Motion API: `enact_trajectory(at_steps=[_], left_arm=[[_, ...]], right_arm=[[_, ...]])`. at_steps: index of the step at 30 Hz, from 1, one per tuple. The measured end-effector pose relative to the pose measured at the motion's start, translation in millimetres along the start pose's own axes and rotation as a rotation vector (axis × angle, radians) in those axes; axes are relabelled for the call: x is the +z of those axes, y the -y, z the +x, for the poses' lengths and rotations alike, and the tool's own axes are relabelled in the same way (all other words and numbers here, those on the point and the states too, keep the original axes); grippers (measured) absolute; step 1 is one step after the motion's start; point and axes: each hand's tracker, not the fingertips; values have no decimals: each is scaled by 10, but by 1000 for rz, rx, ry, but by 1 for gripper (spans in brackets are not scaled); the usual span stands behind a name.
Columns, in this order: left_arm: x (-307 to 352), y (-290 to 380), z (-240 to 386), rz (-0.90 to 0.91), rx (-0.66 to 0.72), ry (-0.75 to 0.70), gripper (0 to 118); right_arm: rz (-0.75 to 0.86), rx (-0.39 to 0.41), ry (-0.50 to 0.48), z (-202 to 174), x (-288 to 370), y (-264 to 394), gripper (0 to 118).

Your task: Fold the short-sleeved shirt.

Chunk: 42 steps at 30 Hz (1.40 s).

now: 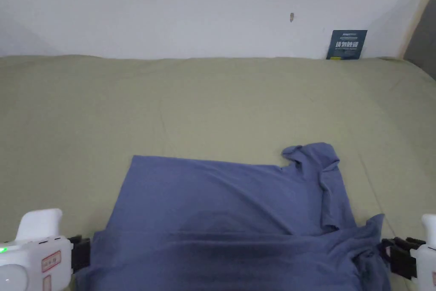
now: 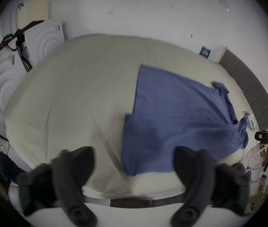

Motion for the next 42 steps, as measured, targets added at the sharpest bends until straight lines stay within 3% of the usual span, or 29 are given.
enact_trajectory(at_steps=[2, 5, 11, 21, 22, 23, 24, 30, 34, 37, 39, 40, 41, 42], left_arm=[[6, -46, 70, 30, 3, 6, 6], [-61, -142, 175, 28, 0, 40, 6], [-384, -538, 302, 21, -34, 49, 6], [-1695, -1467, 311, -60, -6, 25, 8], [-1846, -1550, 328, -73, -12, 7, 33], [-1982, -1614, 341, -91, -28, -26, 99], [-2151, -1666, 351, -123, -40, -43, 118], [-2694, -2089, 432, -149, -22, -49, 113], [-2755, -1943, 562, -167, -77, -58, 108], [-2686, -1905, 609, -165, -113, -49, 81], [-2632, -1963, 605, -167, -140, -10, 21], [-2600, -1979, 603, -155, -114, 44, 2], [-2587, -1980, 615, -161, -113, -1, 2], [-2591, -1995, 627, -161, -120, -2, 2]], right_arm=[[47, 14, 12, -77, 36, -42, 1], [38, -37, -42, -118, -18, -137, 1], [21, -25, -40, -198, -316, -363, 1], [-32, -19, -34, -211, -1097, -827, 1], [-37, -20, -35, -199, -1182, -873, 1], [-42, -21, -38, -190, -1253, -912, 1], [-47, -17, -36, -183, -1325, -944, 1], [-91, -2, -15, -70, -1657, -1034, 1], [-118, -25, -12, 24, -1790, -1110, 1], [-134, -43, -18, 97, -1878, -1209, 1], [-144, -44, -16, 123, -1956, -1294, 1], [-151, -43, -23, 143, -2009, -1346, 1], [-159, -43, -29, 208, -2083, -1394, 4], [-169, -41, -30, 225, -2151, -1445, 22]])
